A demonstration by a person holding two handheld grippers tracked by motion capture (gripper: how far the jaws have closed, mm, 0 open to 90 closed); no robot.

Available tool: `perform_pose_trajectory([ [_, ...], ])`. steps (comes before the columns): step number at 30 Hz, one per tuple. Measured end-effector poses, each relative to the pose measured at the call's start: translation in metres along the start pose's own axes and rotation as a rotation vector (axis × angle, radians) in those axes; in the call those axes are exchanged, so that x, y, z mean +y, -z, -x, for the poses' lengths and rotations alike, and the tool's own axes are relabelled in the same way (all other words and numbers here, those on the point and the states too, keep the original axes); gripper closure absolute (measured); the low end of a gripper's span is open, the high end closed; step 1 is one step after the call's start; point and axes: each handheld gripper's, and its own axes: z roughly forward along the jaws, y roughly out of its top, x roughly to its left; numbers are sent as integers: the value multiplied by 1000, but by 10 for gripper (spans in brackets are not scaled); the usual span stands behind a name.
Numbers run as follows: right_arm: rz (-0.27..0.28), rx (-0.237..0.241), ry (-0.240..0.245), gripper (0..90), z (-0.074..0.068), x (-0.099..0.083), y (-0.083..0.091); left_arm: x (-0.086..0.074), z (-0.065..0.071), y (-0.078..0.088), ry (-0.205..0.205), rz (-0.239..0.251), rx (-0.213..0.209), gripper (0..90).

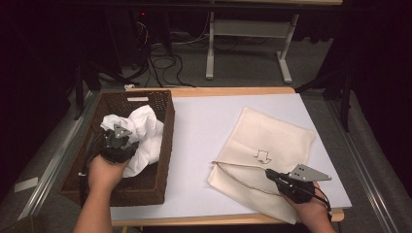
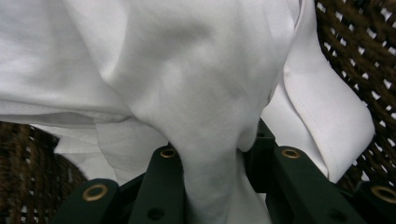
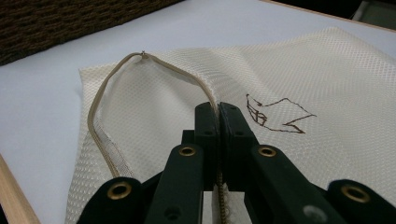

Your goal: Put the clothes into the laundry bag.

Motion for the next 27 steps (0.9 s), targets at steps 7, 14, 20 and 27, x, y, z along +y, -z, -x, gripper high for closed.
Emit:
perform_pose_trajectory([
  [7,0,-2,0,875,-1,0,0,-1,3,12,-18,116,30,745],
  [14,-3,-1,-4,875,-1,0,0,-3,4,24,-21,234,53,746],
  [20,-4,-4,-2,875,-1,0,0,-6,4,34,-6,329,91,746],
  [27,-1,-8,-2,875,-2,0,0,-11,2,46,20,457,127,745],
])
